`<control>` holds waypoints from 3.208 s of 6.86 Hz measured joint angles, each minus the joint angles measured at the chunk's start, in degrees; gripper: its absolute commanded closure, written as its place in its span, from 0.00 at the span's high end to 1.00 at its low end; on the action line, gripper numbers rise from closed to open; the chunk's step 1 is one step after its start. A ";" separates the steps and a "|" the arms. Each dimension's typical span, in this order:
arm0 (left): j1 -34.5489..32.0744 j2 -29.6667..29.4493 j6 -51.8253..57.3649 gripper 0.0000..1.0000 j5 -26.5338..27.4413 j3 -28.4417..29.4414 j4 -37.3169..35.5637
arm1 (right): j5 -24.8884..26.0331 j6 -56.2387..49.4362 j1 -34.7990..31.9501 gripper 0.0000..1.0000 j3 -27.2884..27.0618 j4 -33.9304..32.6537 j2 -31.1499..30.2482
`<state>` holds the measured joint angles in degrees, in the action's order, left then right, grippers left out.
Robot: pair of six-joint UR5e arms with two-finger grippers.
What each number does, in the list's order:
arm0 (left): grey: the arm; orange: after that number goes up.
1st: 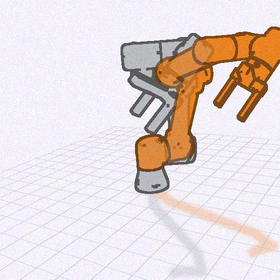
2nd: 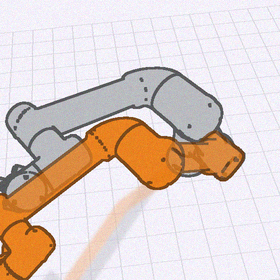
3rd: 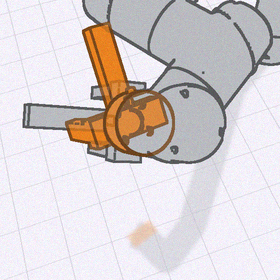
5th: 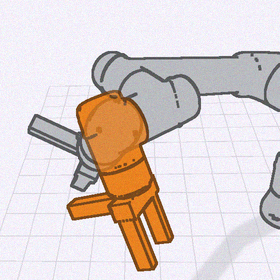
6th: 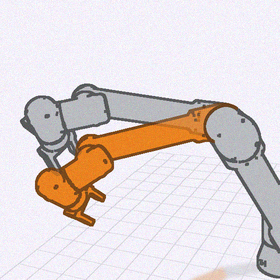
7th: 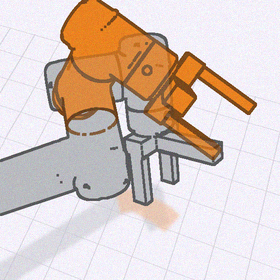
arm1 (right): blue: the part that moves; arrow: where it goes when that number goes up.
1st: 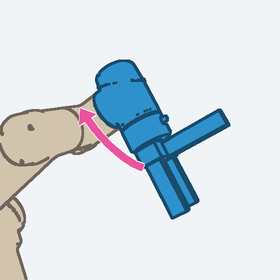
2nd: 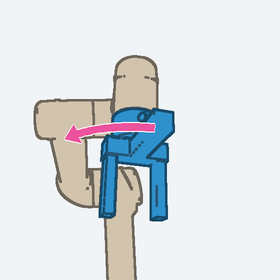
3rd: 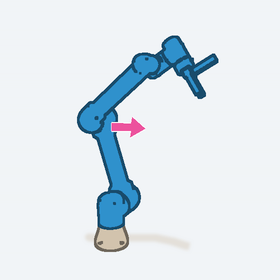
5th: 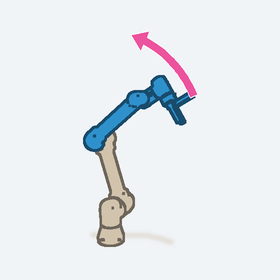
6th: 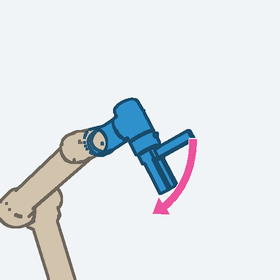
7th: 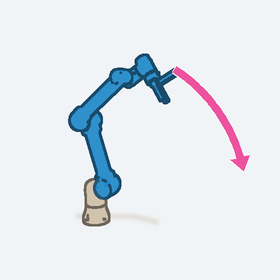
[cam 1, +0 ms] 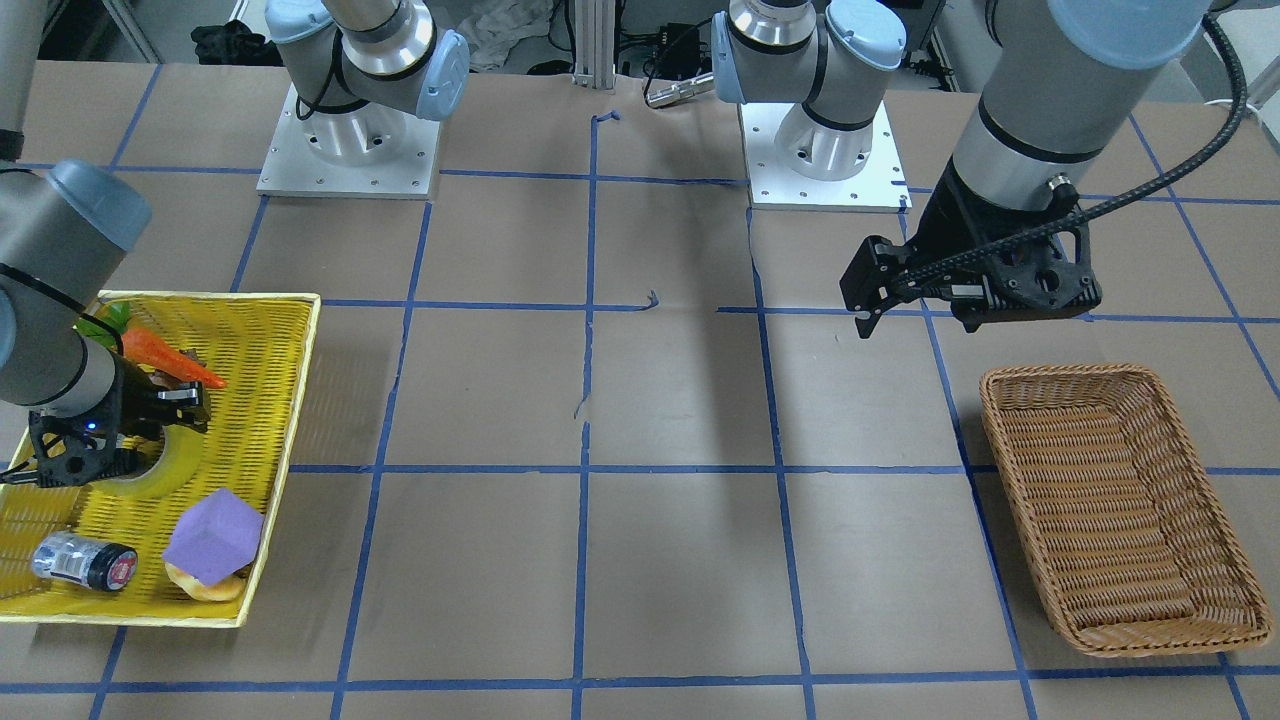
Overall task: Transfer tape with both arms
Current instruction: 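Lower the right gripper into the yellow tray and grasp the tape roll, then lift the tape roll out of the tray and set it on the table center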
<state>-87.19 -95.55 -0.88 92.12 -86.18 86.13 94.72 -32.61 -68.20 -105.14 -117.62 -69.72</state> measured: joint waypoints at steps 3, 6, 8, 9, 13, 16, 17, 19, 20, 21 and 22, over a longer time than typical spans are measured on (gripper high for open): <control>0.00 0.04 0.00 1.00 -0.12 -0.13 0.00 | 0.00 0.76 -0.52 0.00 4.95 7.42 -2.32; 0.00 0.10 0.00 1.00 -0.08 -0.13 0.00 | -1.85 12.38 -8.18 0.00 7.62 15.68 -8.32; -0.09 0.10 0.00 1.00 -0.26 -0.13 0.00 | -5.82 30.13 -21.30 0.00 8.32 14.61 -8.51; -0.14 0.10 0.00 1.00 -0.40 -0.13 0.00 | -9.58 38.99 -27.06 0.00 8.47 12.00 -7.55; -0.18 0.02 0.02 1.00 -0.39 -0.13 -0.02 | -12.07 68.29 -46.64 0.00 8.74 -0.96 1.99; -0.18 0.01 0.08 1.00 -0.43 -0.15 -0.08 | -11.51 75.74 -54.33 0.11 8.95 -5.73 6.37; -0.18 -0.02 0.11 1.00 -0.46 -0.18 -0.11 | -11.41 75.59 -55.35 0.82 9.05 -7.19 7.86; -0.18 -0.06 0.17 1.00 -0.55 -0.24 -0.15 | -10.67 73.06 -55.75 1.00 10.14 -8.22 8.41; -0.17 -0.07 0.17 1.00 -0.59 -0.28 -0.12 | -9.11 71.76 -55.21 1.00 11.25 -7.59 7.52; -0.17 0.01 0.18 1.00 -0.61 -0.52 -0.12 | -7.88 69.96 -53.46 1.00 11.80 -5.50 6.13; -0.32 0.36 0.06 1.00 -0.83 -1.46 -0.15 | -7.32 65.81 -49.32 1.00 11.99 -1.09 3.42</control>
<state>-87.51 -95.19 -0.82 91.28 -87.64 85.98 87.41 33.20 -117.51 -93.15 -118.71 -66.30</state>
